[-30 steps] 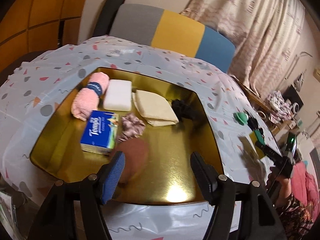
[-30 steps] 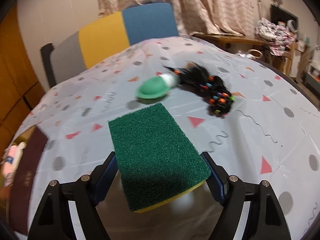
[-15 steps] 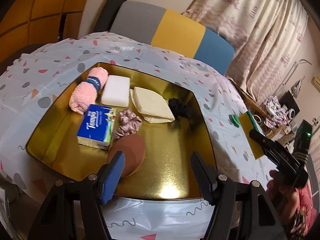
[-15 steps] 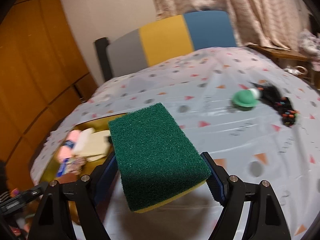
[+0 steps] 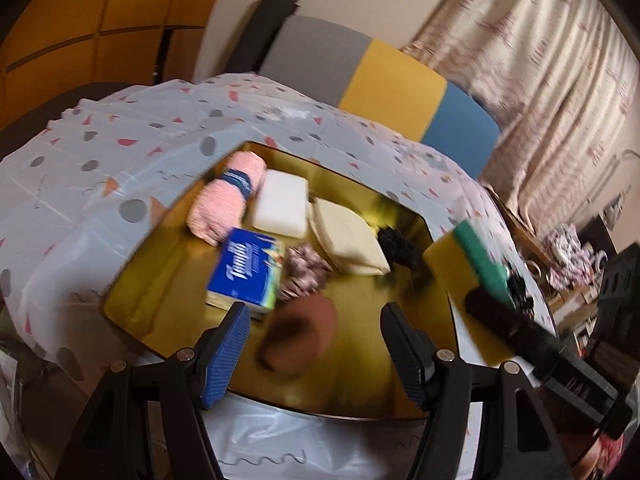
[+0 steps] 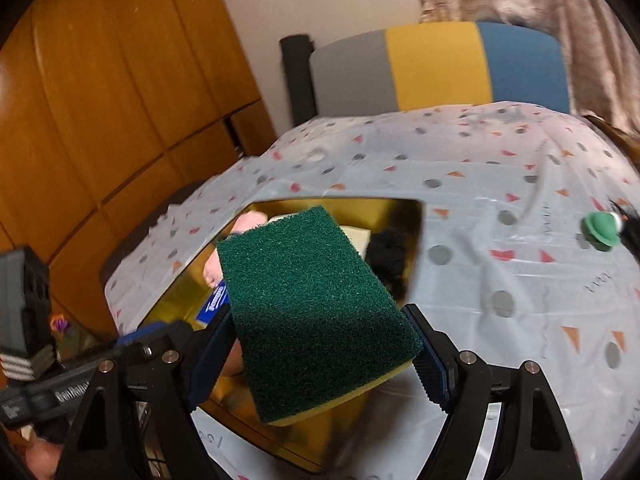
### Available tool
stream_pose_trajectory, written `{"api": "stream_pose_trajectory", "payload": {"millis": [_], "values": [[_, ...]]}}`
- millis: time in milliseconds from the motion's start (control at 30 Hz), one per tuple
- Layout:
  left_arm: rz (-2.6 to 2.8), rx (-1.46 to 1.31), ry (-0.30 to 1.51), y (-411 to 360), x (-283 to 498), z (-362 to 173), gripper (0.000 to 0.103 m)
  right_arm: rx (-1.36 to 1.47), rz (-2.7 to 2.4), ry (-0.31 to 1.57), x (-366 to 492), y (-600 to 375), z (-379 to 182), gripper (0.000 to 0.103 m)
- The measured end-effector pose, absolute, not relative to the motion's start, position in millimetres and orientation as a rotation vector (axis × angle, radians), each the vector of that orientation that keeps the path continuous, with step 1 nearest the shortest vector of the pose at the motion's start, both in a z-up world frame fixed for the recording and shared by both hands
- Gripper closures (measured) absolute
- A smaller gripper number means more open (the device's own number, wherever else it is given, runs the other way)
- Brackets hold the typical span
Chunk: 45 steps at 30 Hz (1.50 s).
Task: Organize soft objects
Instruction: 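Lower the green-yellow sponge into the tray and open the right tool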
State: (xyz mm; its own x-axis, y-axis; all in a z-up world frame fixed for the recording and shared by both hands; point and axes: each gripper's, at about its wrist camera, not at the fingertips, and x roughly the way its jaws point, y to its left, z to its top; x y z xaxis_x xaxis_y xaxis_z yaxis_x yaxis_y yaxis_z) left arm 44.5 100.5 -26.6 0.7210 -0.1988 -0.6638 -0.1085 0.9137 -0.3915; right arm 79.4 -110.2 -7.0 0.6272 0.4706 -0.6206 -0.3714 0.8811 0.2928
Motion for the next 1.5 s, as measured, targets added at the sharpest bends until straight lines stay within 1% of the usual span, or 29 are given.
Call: {"api": "stream_pose_trajectory", "payload": {"millis": [233,433,467,533,600,633,967,1233,1500], "values": [[0.005,-0.464,0.752,122,44,-24,0.034,0.079,0.452,0.805,91,-83,-24,0.020],[0.003,-0.473,0.759,123,44,-25,0.034,0.055,0.389,0.841,104,-73,-35,0.019],[0.000,-0.473,0.760,123,43,-25,0.034,0.047,0.383,0.850,105,-71,-37,0.018],[-0.005,-0.471,0.762,122,44,-25,0.034,0.035,0.383,0.864,107,-67,-40,0.012],[-0.006,-0.467,0.766,121,45,-26,0.034,0.019,0.385,0.858,106,-66,-42,0.003],[-0.006,-0.467,0.768,120,45,-26,0.034,0.010,0.388,0.851,104,-66,-41,0.003],[-0.088,-0.480,0.776,111,45,-30,0.036,0.095,0.392,0.802,96,-90,-26,0.003],[-0.158,-0.408,0.785,86,45,-27,0.036,0.143,0.345,0.773,91,-114,-17,0.003],[-0.239,-0.374,0.809,66,42,-30,0.036,0.158,0.259,0.800,90,-152,-29,0.003]]}}
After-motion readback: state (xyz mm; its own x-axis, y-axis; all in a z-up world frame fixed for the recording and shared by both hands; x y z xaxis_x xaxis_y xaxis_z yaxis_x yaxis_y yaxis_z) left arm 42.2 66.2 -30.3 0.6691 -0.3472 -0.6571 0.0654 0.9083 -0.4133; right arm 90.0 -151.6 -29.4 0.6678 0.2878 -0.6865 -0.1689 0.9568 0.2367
